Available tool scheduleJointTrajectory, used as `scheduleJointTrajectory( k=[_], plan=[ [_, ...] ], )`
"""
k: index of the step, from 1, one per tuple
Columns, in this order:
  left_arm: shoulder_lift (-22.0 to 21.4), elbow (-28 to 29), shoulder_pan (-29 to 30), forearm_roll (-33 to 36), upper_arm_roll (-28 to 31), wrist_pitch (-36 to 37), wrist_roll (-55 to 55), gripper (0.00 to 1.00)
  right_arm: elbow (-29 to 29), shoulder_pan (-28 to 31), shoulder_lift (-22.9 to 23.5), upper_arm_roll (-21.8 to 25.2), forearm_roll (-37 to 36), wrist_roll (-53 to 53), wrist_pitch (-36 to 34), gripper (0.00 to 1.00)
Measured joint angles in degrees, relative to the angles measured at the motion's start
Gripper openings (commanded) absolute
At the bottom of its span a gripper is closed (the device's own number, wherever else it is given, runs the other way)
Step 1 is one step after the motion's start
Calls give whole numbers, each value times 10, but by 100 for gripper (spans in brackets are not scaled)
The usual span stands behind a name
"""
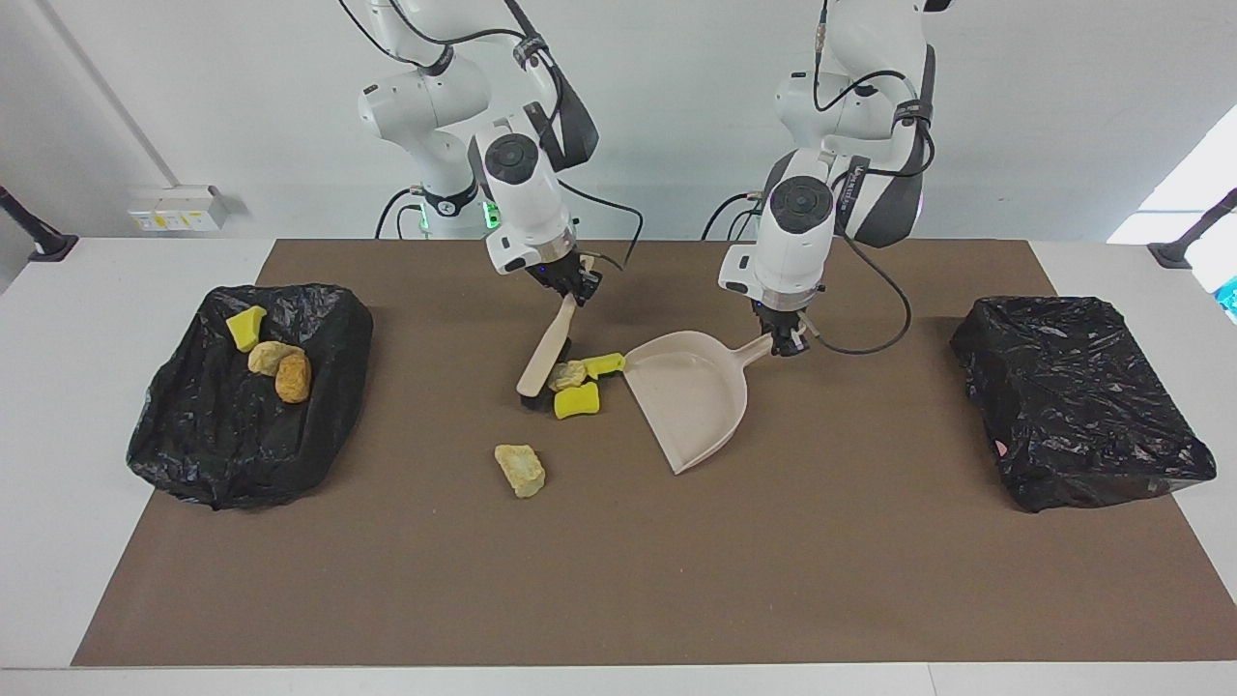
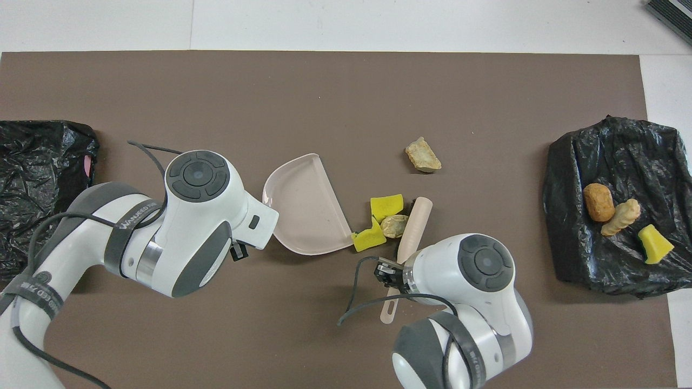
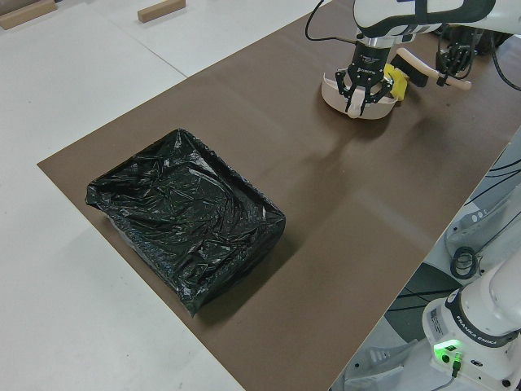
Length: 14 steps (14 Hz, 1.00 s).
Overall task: Sweep and dump trash in bin
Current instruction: 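Sweep the yellow sponges into the dustpan with the right gripper's brush, then sweep the tan chunks into the dustpan with the right gripper's brush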
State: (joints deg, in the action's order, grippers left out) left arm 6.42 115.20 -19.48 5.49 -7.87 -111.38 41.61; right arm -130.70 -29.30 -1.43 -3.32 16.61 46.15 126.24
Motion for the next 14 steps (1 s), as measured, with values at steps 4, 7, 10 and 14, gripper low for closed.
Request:
scheduleJointTrajectory(
  k=[4,7,10,14],
  plan=[
    [0,1,2,0,0,-2,2,0,57,-33,42,-2,18,-2,0,0],
    [0,1,2,0,0,-4,3,0,101,-62,65,-7,48,-30,0,0],
    [0,2,2,0,0,-4,3,0,126,-71,65,-7,49,-54,-31,0],
    [0,2,2,0,0,-4,3,0,138,-20,29,3,25,-110,-146,0]
  ],
)
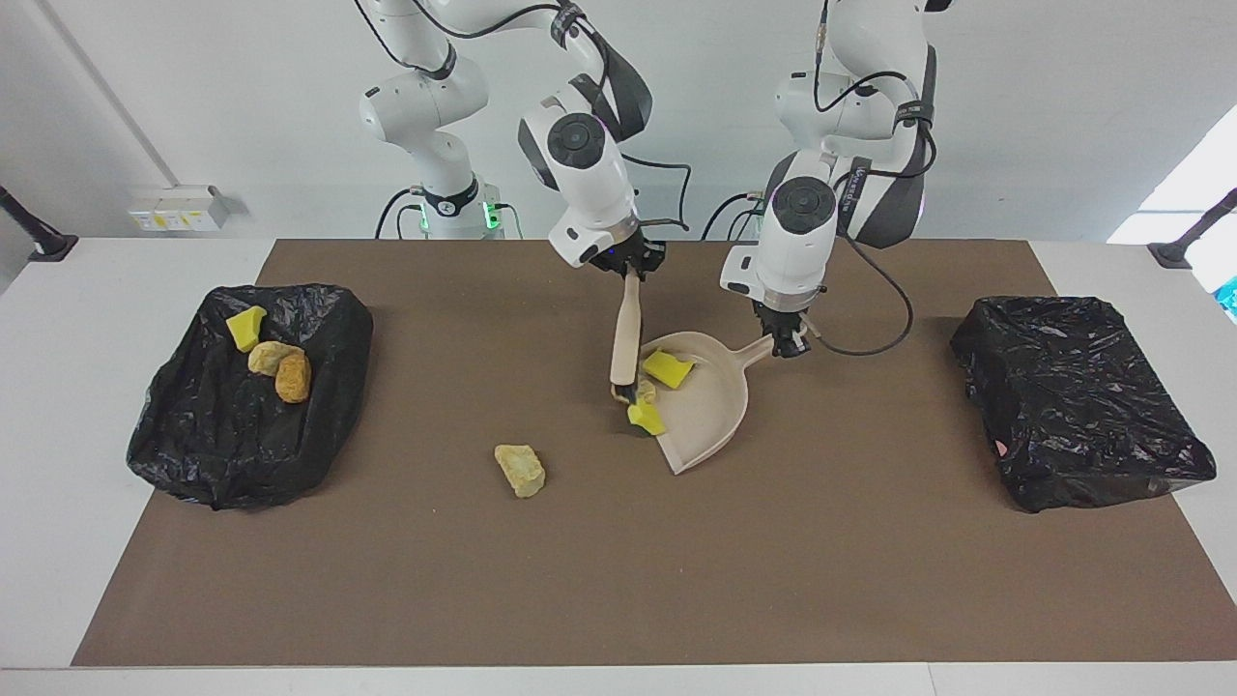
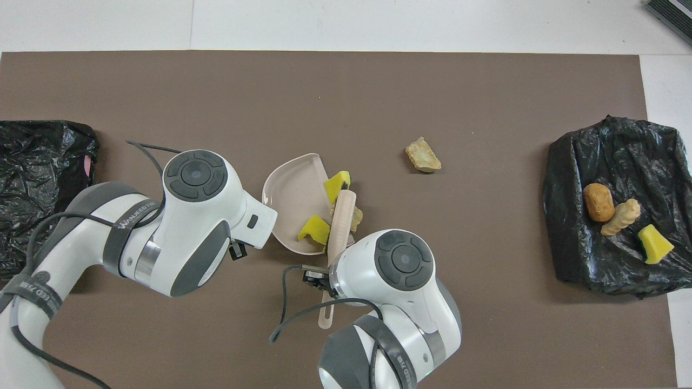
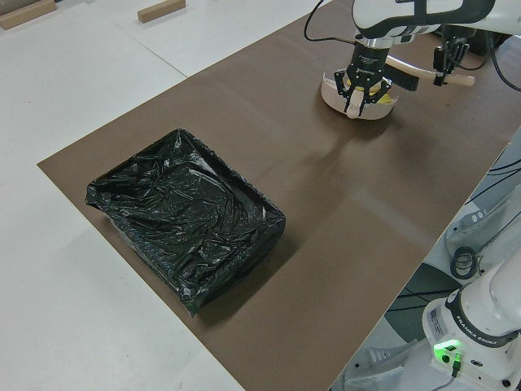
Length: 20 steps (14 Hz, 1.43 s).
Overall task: Sweep and dump trash in bin
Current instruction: 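Sweep the tan chunks into the dustpan with the right gripper's brush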
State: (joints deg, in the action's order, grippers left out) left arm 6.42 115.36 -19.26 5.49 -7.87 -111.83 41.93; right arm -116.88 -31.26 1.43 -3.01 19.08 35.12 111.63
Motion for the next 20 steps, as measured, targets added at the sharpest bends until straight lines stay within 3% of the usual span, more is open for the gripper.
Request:
scheduleJointTrajectory(
  k=[3,6,9,13,16,20],
  plan=[
    [0,0,0,0,0,-1,0,0,1,51,-26,2,-92,-51,-58,0],
    [0,0,0,0,0,-4,0,0,0,90,-25,3,-162,-112,-60,0],
    [0,2,0,0,0,-14,-2,0,-3,150,-10,3,-199,-214,-11,0],
    [0,4,0,0,0,-20,-1,0,-6,240,50,5,-263,-336,83,0],
    [0,4,0,0,0,-21,-1,0,-6,241,82,-1,-275,-344,106,0],
    [0,7,0,0,0,-23,-1,0,-5,153,87,-10,-268,-307,106,0]
  ],
)
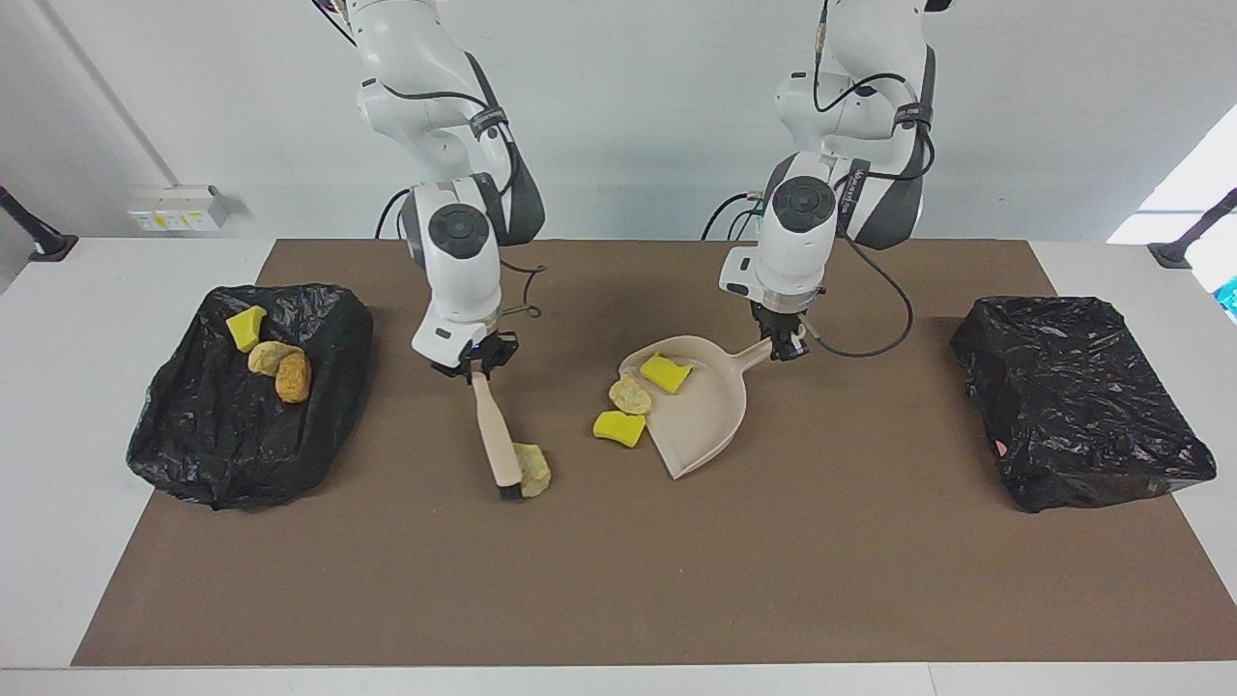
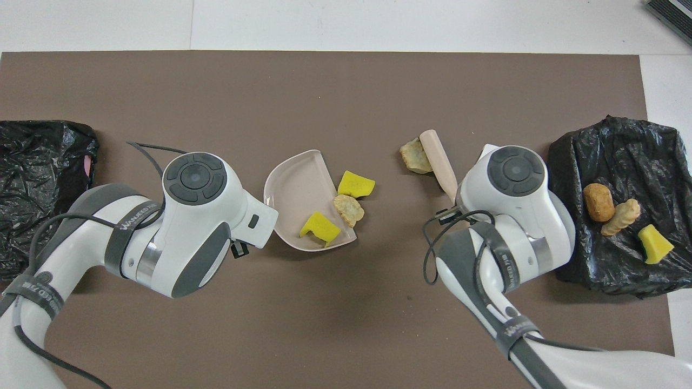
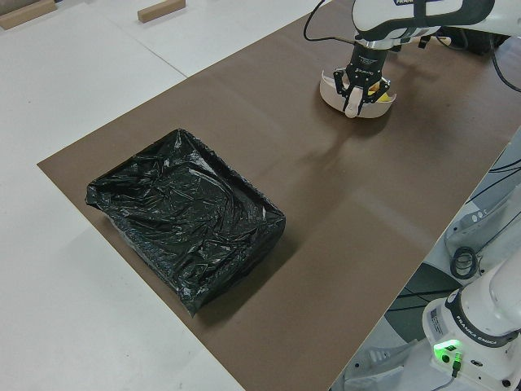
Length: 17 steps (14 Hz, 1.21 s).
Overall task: Sweep and dump trash in bin
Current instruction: 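Sweep the tan chunks into the dustpan with the right gripper's brush, then set the brush down on the table with the right gripper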
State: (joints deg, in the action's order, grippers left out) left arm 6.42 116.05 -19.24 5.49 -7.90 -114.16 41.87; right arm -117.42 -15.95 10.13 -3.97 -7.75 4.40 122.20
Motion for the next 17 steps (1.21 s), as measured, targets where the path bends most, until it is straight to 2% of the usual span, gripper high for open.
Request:
scheduleJointTrajectory(
  k=[5,9,14,17],
  plan=[
    [0,1,0,0,0,-2,0,0,0,-96,16,-2,80,49,35,0],
    [0,3,0,0,0,-2,-2,0,4,-135,18,-10,174,45,45,0],
    [-2,14,5,-2,1,-22,-24,0,8,-134,11,-20,212,35,41,0],
    [-2,14,9,-7,2,-31,-51,0,10,-81,-14,-15,212,9,-1,0]
  ],
)
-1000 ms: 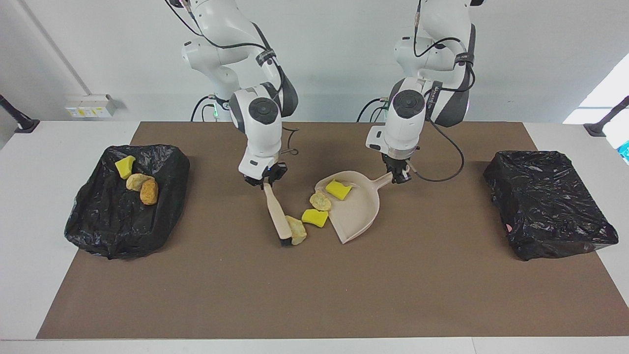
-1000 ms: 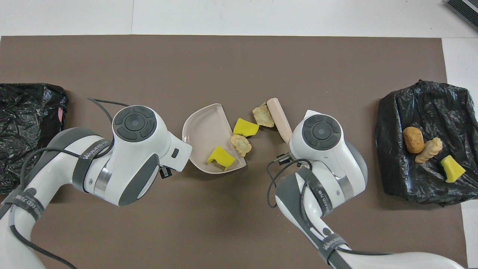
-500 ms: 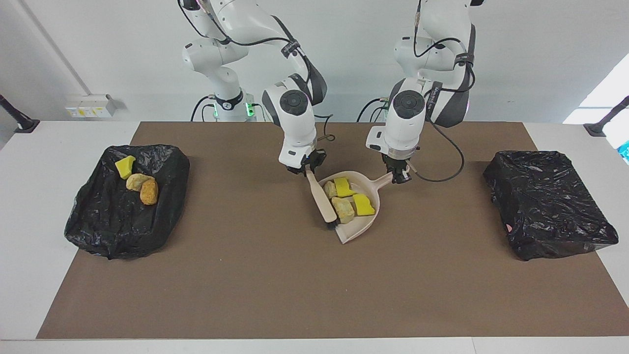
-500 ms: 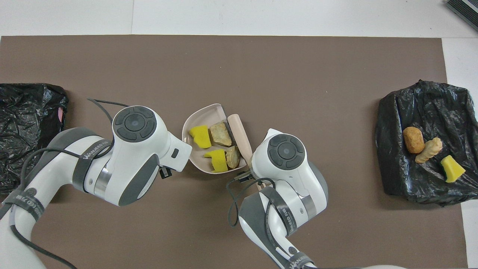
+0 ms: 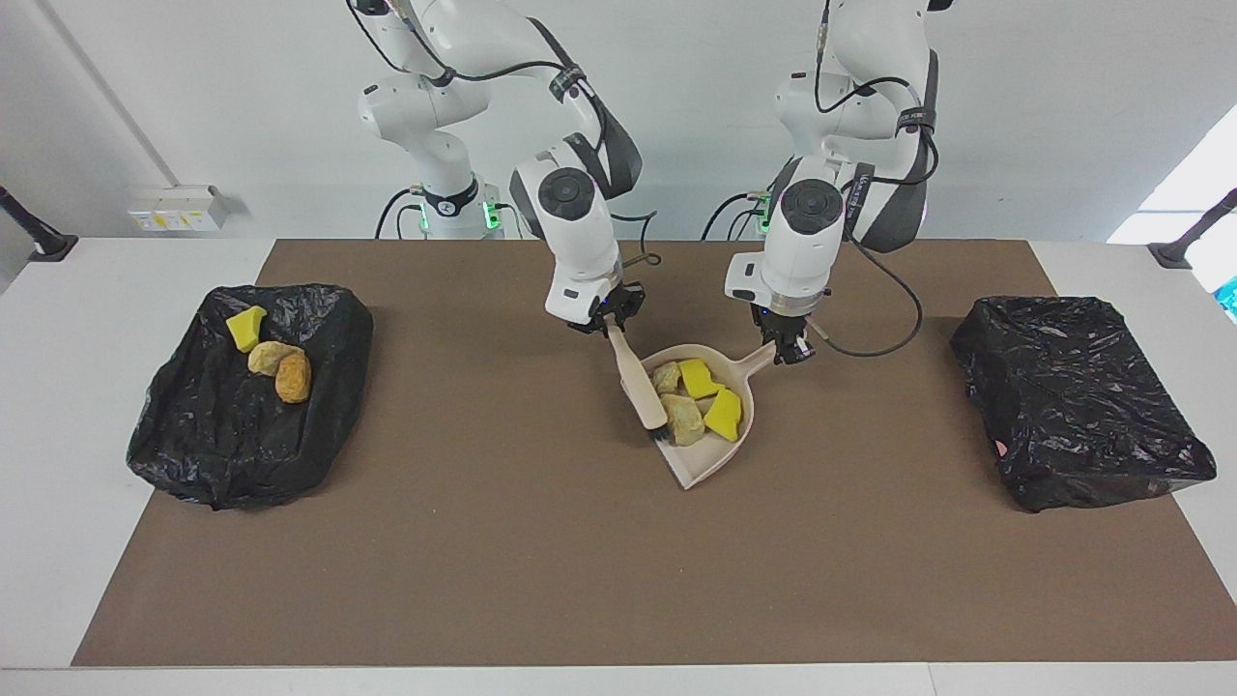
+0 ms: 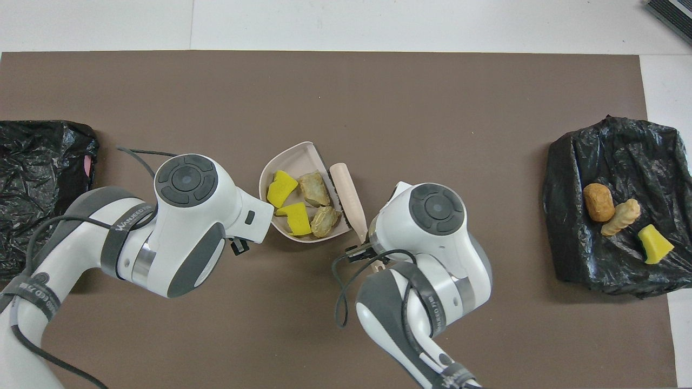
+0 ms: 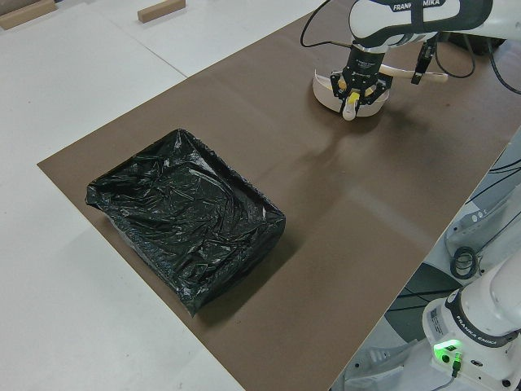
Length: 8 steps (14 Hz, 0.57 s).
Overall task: Sweep and dump trash in bin
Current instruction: 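Set the brush down on the table with the right gripper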
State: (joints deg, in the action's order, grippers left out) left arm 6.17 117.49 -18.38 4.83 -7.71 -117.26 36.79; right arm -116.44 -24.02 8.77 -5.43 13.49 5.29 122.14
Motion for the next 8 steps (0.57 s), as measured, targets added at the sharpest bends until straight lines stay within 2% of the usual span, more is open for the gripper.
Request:
scheduleJointTrajectory(
  k=[4,8],
  plan=[
    [-1,-1,13,-15,3,-16,-39,0,1,66,-41,2,-10,-24,-48,0],
    [-26,-3,48,-40,5,-29,-53,0,0,57,-89,-1,-27,19,-98,0]
  ],
)
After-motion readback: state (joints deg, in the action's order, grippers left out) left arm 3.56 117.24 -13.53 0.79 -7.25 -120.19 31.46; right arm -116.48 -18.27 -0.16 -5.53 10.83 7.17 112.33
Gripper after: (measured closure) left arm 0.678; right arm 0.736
